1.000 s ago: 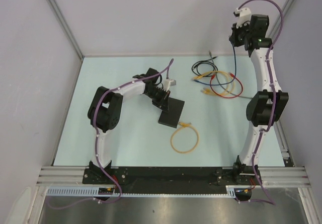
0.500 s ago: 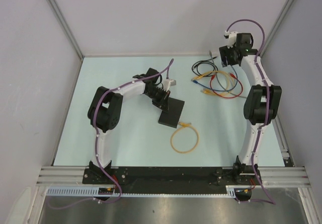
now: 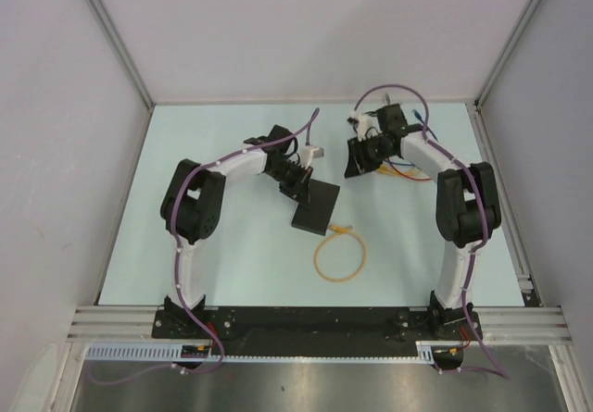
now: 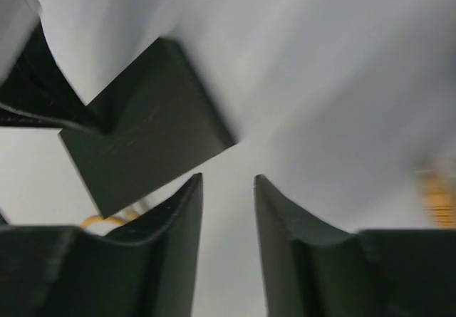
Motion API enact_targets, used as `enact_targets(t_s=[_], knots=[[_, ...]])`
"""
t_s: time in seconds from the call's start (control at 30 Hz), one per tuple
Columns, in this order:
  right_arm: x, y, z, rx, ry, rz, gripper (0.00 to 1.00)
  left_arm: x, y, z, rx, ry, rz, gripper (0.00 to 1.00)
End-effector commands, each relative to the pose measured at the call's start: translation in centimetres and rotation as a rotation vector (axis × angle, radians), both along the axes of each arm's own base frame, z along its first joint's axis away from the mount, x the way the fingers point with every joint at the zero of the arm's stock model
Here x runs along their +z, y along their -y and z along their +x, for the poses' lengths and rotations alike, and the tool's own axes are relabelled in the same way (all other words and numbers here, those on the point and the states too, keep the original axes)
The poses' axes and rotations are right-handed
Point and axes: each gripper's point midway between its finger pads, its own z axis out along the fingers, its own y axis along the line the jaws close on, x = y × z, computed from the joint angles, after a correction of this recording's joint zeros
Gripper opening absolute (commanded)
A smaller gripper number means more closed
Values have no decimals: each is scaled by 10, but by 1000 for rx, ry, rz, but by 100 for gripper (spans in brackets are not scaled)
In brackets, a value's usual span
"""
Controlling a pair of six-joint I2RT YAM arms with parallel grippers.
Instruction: Pull the plug from the switch port
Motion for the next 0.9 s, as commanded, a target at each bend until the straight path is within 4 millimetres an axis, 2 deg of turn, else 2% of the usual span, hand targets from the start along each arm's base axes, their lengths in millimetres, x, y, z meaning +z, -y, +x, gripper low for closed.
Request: enact_targets(t_s=[0.0, 0.03, 0.1, 0.13, 0.17, 0.23, 0.33, 0.43, 0.57, 0.67, 0.77, 0.8, 0.87], knots=[[-19, -29, -52, 65, -163, 78, 31, 0, -28, 3, 36, 38, 80, 0], [-23, -32, -56, 64, -186, 88, 21, 3, -30, 3, 41, 39, 77, 0], [-32, -36, -57, 38, -224, 101, 13, 9, -38, 1, 59, 38, 72, 0], [-35, -40, -59, 39, -234, 96, 6, 11, -40, 1, 63, 43, 69, 0], [-39, -41, -58, 38, -232, 87, 3, 7, -46, -4, 72, 27, 76, 0], [-52, -46, -59, 47, -241, 53, 1, 12, -52, -3, 88, 49, 70, 0], [-64, -56, -60, 89, -251, 43, 0, 8, -60, -9, 99, 15, 86, 0], [-70, -69, -55, 111, -252, 43, 0, 9, -64, -12, 105, 30, 83, 0], [-64, -81, -41, 116, -234, 70, 0, 16, -65, -13, 106, 44, 75, 0], [-55, -80, -38, 139, -217, 77, 0, 20, -63, -15, 97, 46, 58, 0], [-51, -64, -45, 141, -245, 108, 26, 28, -60, -17, 84, 55, 29, 0], [-48, -59, -46, 137, -254, 132, 45, 30, -58, -19, 79, 51, 10, 0], [-38, -54, -56, 165, -305, 229, 54, 32, -54, -22, 68, 38, -16, 0]])
